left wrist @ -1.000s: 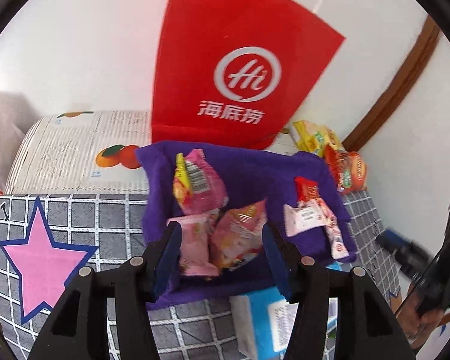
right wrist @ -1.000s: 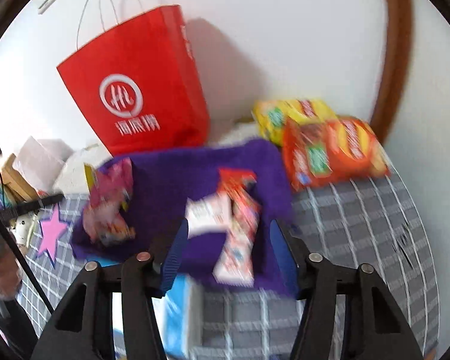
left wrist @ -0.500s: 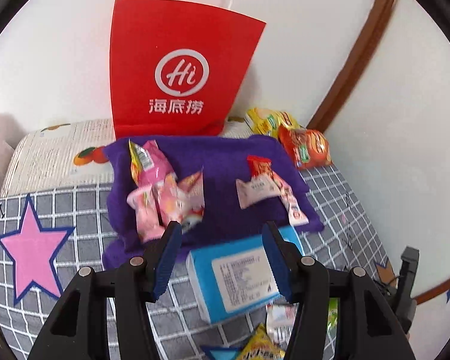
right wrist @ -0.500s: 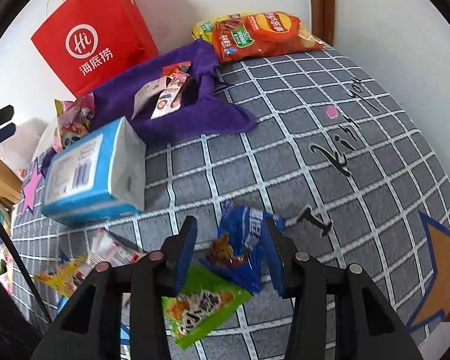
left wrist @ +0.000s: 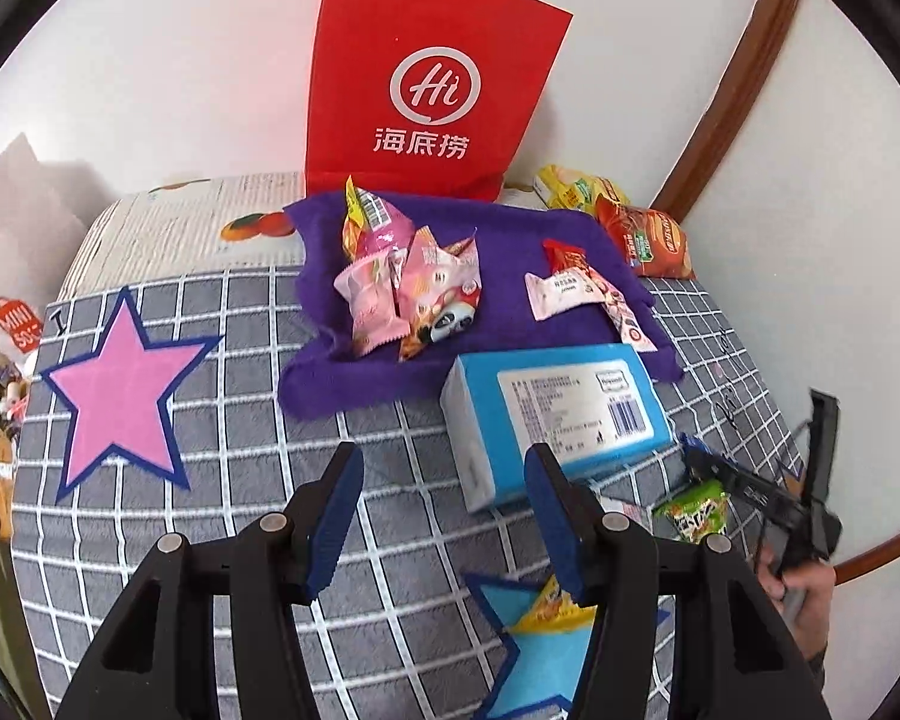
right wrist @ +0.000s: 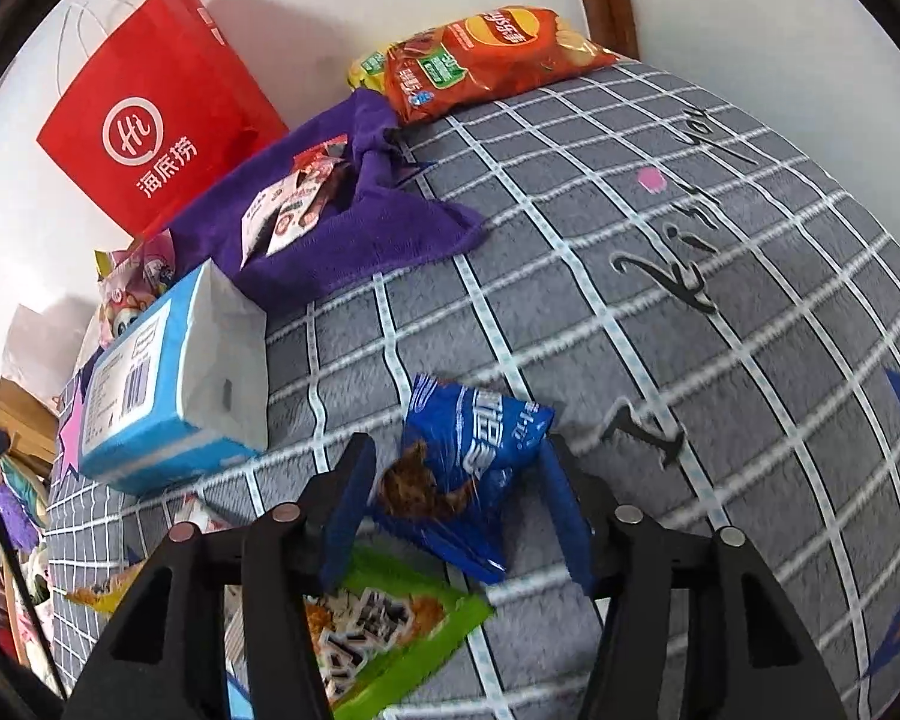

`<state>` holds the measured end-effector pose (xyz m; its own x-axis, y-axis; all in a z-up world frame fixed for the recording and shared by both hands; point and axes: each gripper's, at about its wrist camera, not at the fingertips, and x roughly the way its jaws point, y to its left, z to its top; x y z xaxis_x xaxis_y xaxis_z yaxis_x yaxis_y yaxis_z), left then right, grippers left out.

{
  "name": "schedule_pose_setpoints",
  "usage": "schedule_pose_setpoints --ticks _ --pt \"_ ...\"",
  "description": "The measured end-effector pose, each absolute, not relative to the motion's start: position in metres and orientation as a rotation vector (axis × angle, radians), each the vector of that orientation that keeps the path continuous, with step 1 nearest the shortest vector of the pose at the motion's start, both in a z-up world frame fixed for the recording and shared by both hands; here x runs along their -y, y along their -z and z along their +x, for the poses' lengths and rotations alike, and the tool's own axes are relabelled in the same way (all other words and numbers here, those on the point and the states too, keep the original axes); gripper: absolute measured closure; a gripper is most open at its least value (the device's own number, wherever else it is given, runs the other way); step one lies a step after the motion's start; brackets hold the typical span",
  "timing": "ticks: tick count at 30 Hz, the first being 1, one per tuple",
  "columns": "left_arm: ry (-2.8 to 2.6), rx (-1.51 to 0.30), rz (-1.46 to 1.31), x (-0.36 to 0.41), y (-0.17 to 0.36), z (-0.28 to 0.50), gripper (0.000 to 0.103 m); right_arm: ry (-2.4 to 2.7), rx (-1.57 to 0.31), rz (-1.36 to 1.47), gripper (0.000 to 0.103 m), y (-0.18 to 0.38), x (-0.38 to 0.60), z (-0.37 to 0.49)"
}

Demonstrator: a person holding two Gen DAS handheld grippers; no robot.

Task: Organize snacks
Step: 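Grasp the blue chocolate packet on the bed with the right tool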

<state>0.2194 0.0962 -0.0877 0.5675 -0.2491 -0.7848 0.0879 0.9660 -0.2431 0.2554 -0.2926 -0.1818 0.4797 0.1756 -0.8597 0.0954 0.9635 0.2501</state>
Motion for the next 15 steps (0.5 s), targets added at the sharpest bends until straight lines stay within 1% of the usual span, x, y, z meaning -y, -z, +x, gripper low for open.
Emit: schedule_pose_setpoints --ticks 2,3,4,5,7,13,15 --pt "0.204 -0.95 -0.186 -0.095 0.088 0.213 0.049 -0.052 -1.08 0.185 0.042 0.183 0.281 0.264" --pt "0.206 -0.95 -0.184 -0.093 0.087 0.208 0.049 -0.042 -1.082 0.148 0.045 0.183 0.277 0.265" --pt "0.206 -0.949 -0.181 -0.092 0.087 0.205 0.049 -0.035 -1.08 0.109 0.058 0.183 0.274 0.267" --pt "0.206 -0.948 -0.174 -0.09 0.087 0.2 0.05 -0.047 -1.079 0.086 0.058 0.183 0.272 0.269" --pt "0.212 -0.945 -0.161 -0.086 0.087 0.194 0.049 -0.084 -1.075 0.09 0.062 0.182 0.272 0.27" --pt "0.234 -0.946 -0.124 -0.071 0.097 0.175 0.049 -0.079 -0.97 0.073 0.063 0.178 0.289 0.252" --pt "0.253 -0.951 -0.117 -0.064 0.102 0.172 0.049 -0.094 -0.962 0.109 0.062 0.182 0.297 0.249"
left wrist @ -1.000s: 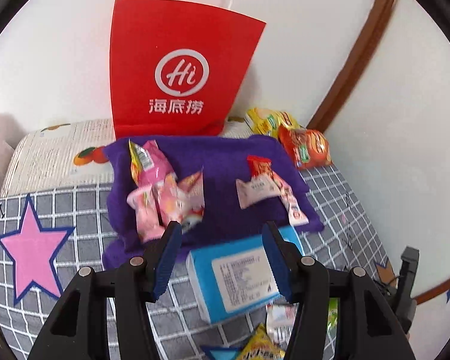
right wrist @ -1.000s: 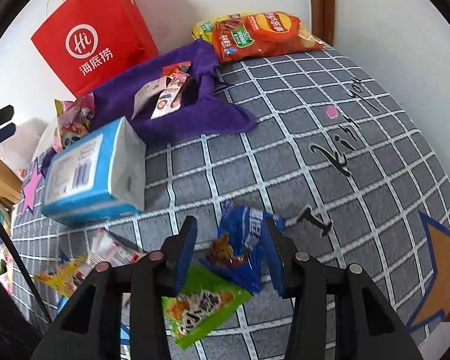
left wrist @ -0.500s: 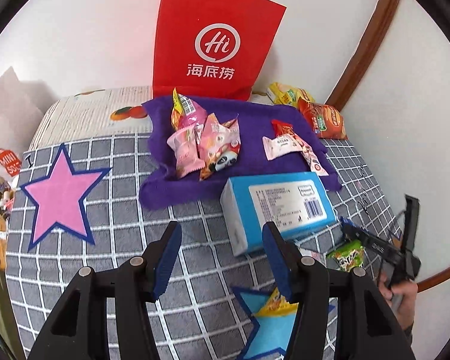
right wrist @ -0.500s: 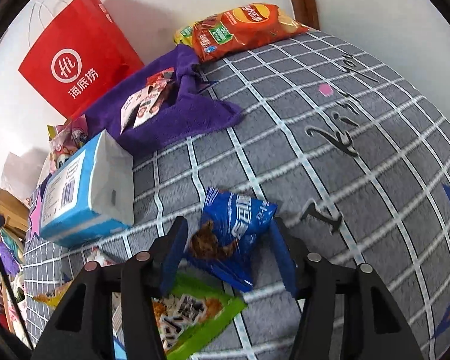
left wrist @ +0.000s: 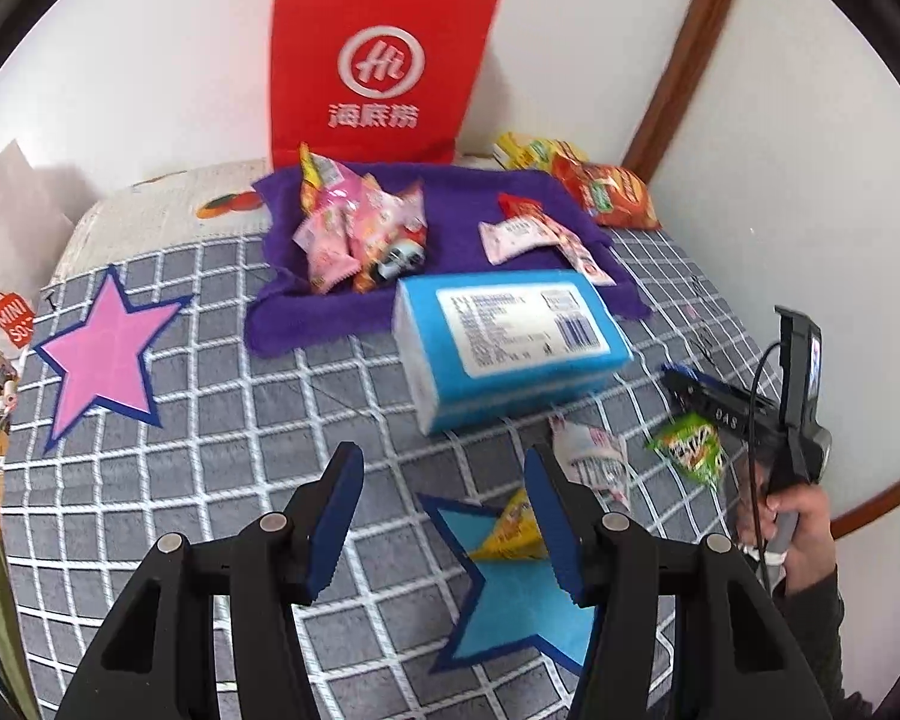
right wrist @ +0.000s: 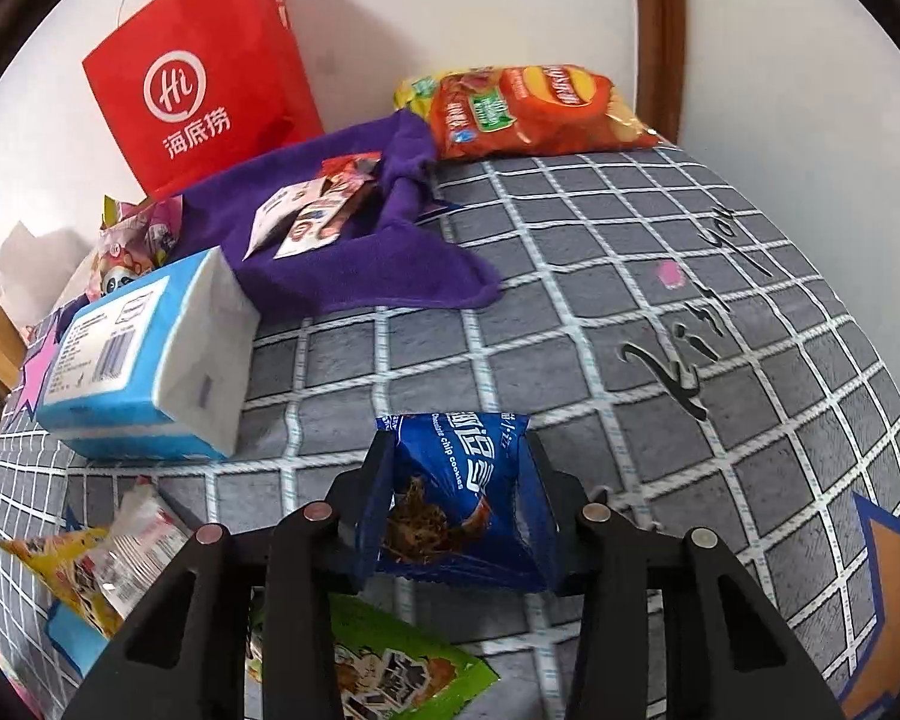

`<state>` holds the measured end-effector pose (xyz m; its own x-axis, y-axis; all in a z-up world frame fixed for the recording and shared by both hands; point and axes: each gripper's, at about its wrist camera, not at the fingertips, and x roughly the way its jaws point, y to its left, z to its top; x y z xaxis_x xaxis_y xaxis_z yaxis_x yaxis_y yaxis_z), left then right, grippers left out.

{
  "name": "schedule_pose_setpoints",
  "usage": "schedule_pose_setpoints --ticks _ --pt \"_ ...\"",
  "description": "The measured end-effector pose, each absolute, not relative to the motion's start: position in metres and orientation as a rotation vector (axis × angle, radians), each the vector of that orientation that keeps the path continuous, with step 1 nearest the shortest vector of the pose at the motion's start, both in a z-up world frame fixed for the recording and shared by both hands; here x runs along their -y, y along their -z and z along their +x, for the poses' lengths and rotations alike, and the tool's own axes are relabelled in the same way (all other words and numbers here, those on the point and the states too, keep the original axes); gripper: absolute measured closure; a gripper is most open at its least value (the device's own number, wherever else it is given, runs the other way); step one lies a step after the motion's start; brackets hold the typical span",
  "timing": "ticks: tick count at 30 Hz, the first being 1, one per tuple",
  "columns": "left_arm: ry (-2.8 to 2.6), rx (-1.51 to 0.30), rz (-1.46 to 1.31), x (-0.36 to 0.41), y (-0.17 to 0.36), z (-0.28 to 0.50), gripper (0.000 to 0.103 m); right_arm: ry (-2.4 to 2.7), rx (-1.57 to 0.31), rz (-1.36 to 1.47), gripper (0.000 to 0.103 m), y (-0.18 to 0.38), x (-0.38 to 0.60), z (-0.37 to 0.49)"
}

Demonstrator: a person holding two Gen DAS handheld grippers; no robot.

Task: Organize snacks
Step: 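Grasp the blue chocolate packet on the bed with the right tool, then grasp the yellow snack packet on the blue star with the left tool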

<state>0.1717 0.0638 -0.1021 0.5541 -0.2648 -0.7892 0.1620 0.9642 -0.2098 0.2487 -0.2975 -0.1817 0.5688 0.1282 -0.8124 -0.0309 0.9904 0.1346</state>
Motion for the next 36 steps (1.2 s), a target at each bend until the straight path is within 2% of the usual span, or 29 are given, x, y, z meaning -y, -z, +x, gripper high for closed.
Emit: schedule_pose_setpoints --ticks 5,10,21,24,25,28,36 --pt "0.32 -0.969 -0.123 -0.039 0.119 0.167 0.048 -0.123 -0.914 0.181 0.06 0.188 0.306 0.245" --pt "0.361 -0.987 -0.058 -0.011 0.138 0.164 0.041 -0.142 -0.903 0.213 0.058 0.189 0.311 0.245" --pt "0.42 -1.086 -0.081 0.008 0.184 0.183 0.04 -0.139 -0.905 0.194 0.058 0.19 0.309 0.243" --pt "0.406 -1.096 -0.083 0.01 0.193 0.188 0.043 -0.14 -0.906 0.192 0.058 0.19 0.308 0.244" --pt "0.409 -1.099 -0.084 0.01 0.194 0.189 0.049 -0.14 -0.906 0.19 0.058 0.19 0.308 0.244" --pt "0.416 -1.091 -0.075 0.013 0.196 0.19 0.055 -0.14 -0.906 0.189 0.058 0.19 0.308 0.243" --pt "0.406 -1.074 -0.044 -0.003 0.181 0.183 0.058 -0.135 -0.891 0.152 0.061 0.186 0.303 0.241"
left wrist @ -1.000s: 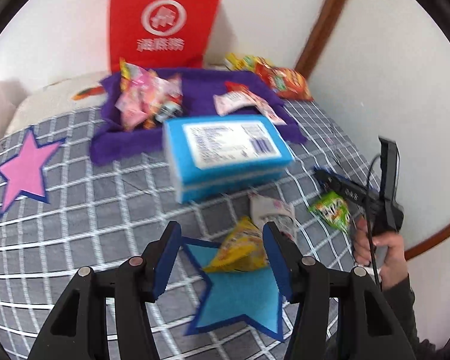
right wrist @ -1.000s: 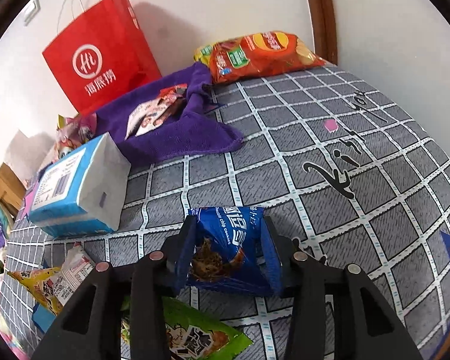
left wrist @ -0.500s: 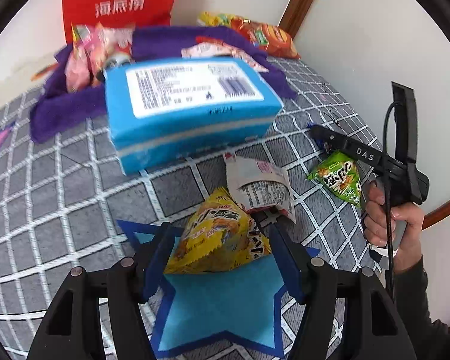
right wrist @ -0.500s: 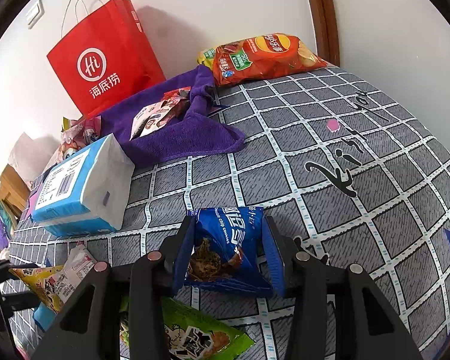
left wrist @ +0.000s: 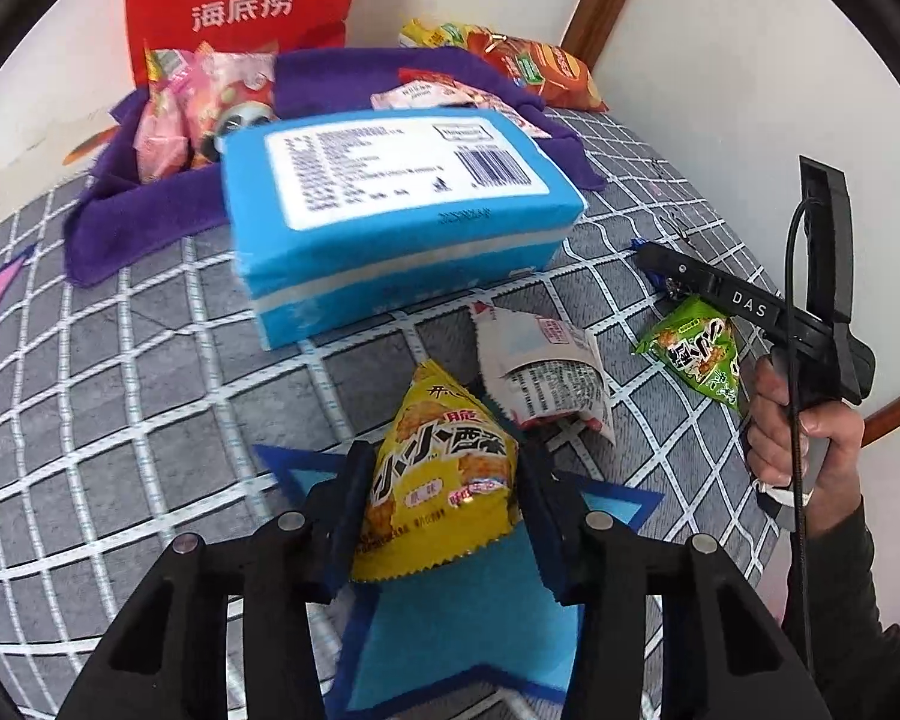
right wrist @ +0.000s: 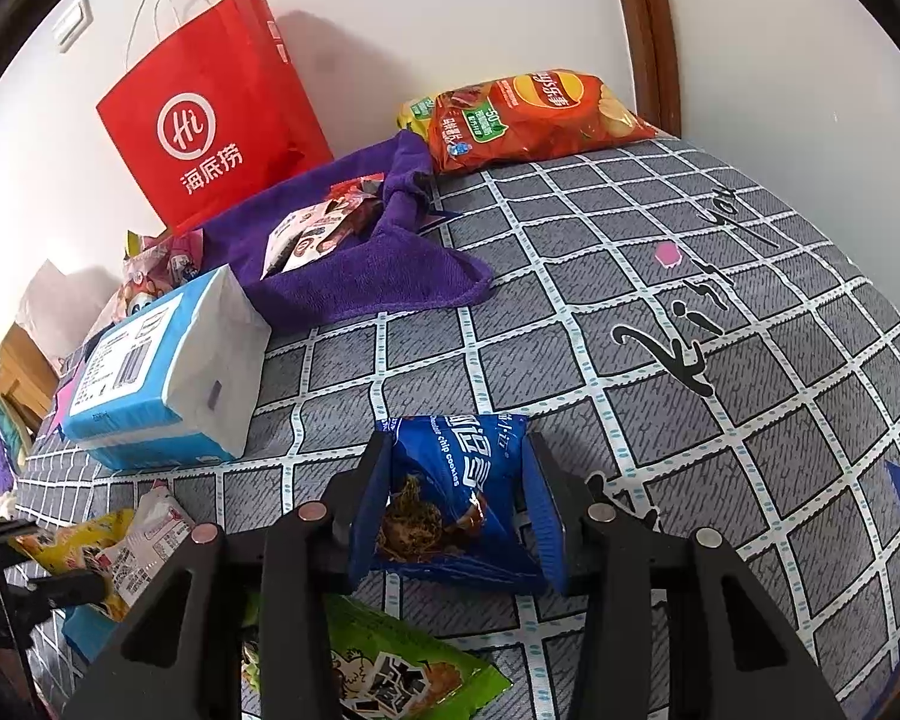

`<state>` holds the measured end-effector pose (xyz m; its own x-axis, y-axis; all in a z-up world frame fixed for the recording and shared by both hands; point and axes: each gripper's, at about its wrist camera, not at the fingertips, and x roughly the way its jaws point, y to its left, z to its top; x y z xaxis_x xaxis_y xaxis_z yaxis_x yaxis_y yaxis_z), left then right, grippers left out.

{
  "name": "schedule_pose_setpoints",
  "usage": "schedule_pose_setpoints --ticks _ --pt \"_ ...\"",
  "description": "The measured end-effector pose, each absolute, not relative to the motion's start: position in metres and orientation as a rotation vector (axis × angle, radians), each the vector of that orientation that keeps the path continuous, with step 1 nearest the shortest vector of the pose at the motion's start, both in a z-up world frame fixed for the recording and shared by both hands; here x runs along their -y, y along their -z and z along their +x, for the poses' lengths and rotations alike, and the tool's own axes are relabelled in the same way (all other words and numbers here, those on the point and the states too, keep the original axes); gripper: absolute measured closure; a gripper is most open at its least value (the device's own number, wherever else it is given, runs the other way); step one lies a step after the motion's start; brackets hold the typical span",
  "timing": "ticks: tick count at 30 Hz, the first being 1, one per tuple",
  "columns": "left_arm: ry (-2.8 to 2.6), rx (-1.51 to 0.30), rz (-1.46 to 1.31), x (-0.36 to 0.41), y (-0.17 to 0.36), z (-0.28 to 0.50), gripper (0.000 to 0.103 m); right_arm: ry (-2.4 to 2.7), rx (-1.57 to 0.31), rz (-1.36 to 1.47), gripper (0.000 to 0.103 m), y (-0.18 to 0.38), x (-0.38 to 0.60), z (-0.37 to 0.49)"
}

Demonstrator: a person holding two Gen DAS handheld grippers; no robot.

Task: Organize snacks
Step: 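Grasp the yellow snack packet on the blue star with the left tool, then carry the yellow and blue packets over the purple towel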

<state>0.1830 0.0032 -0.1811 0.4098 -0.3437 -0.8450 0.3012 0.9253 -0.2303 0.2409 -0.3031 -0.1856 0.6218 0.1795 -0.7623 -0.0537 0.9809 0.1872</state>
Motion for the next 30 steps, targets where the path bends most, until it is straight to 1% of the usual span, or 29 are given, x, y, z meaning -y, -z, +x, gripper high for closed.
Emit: schedule_pose_setpoints --ticks 8,14,24,30 --pt "0.358 -1.036 -0.086 -0.043 0.159 0.177 0.058 -0.148 -0.85 0.119 0.061 0.139 0.284 0.239" --pt "0.326 -0.987 -0.139 -0.067 0.13 0.19 0.058 -0.168 -0.841 0.082 0.061 0.099 0.261 0.25" --pt "0.263 -0.884 -0.161 -0.087 0.077 0.234 0.058 -0.244 -0.821 0.094 0.061 0.036 0.223 0.298" --pt "0.238 -0.863 -0.224 -0.093 0.064 0.269 0.058 -0.302 -0.79 0.09 0.061 0.011 0.201 0.335"
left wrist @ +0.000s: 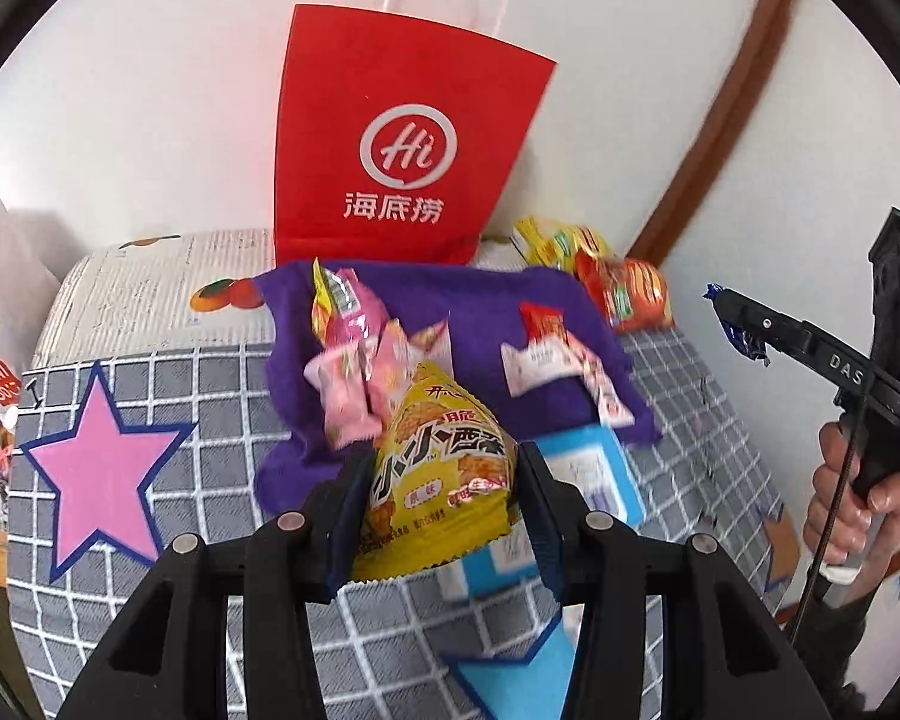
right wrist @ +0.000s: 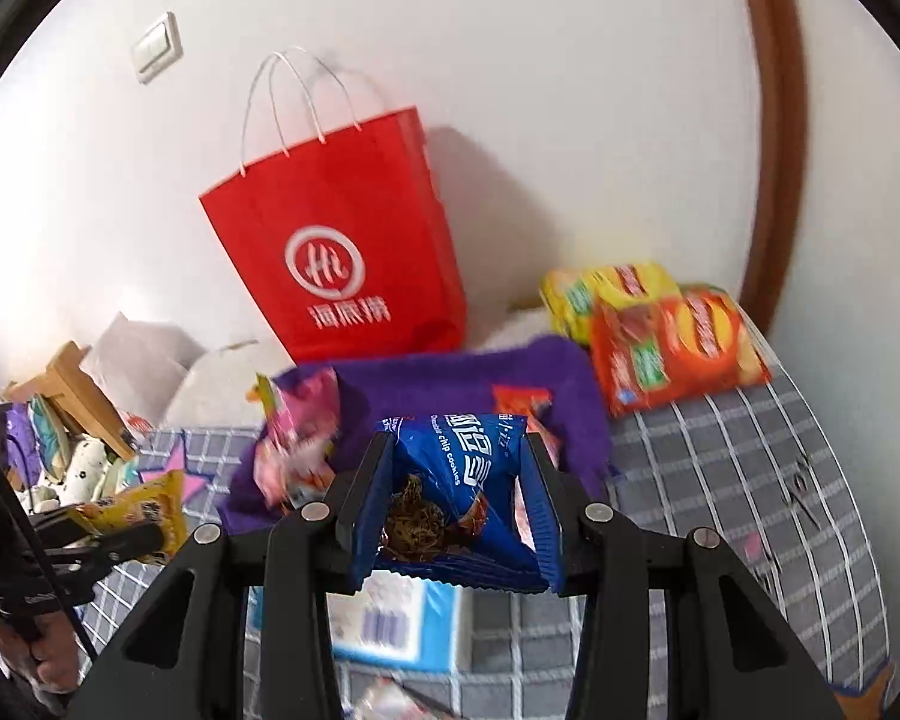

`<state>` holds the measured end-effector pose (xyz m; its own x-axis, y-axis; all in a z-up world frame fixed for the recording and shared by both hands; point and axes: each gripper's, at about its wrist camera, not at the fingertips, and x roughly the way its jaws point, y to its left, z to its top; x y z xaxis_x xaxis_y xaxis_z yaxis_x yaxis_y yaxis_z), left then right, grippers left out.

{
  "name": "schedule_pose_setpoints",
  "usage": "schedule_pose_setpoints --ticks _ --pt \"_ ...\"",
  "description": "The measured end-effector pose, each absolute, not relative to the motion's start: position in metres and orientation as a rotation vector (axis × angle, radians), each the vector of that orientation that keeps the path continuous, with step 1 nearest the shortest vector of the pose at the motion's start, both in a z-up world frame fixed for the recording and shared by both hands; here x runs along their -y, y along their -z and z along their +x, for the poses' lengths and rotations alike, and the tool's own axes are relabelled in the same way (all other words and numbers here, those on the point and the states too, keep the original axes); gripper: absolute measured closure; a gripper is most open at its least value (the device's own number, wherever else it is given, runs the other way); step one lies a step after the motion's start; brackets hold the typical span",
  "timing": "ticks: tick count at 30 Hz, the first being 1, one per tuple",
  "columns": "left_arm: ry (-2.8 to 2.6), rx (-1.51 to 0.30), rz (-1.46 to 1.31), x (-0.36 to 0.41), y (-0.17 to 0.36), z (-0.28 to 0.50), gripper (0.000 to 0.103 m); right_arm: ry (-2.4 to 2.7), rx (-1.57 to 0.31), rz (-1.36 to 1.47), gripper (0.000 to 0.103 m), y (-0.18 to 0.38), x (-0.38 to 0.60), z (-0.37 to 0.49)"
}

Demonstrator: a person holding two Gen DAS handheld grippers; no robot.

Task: Organize snacks
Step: 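Carry the yellow and blue packets over the purple towel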

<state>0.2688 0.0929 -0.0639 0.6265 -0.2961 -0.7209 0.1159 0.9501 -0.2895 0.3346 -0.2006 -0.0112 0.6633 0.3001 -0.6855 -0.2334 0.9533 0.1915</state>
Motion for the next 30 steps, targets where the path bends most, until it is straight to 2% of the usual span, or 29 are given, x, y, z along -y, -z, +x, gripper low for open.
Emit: schedule_pose_setpoints --ticks 11,17,30 --pt "0.214 -0.836 -0.231 -0.084 0.053 0.325 0.058 -0.355 -0.779 0.059 0.061 0.001 0.175 0.396" --pt "0.192 -0.85 -0.218 -0.077 0.062 0.358 0.058 -0.377 -0.809 0.084 0.061 0.027 0.175 0.424" --pt "0.177 -0.915 -0.281 -0.084 0.095 0.4 0.058 -0.466 -1.067 0.143 0.061 0.096 0.185 0.466"
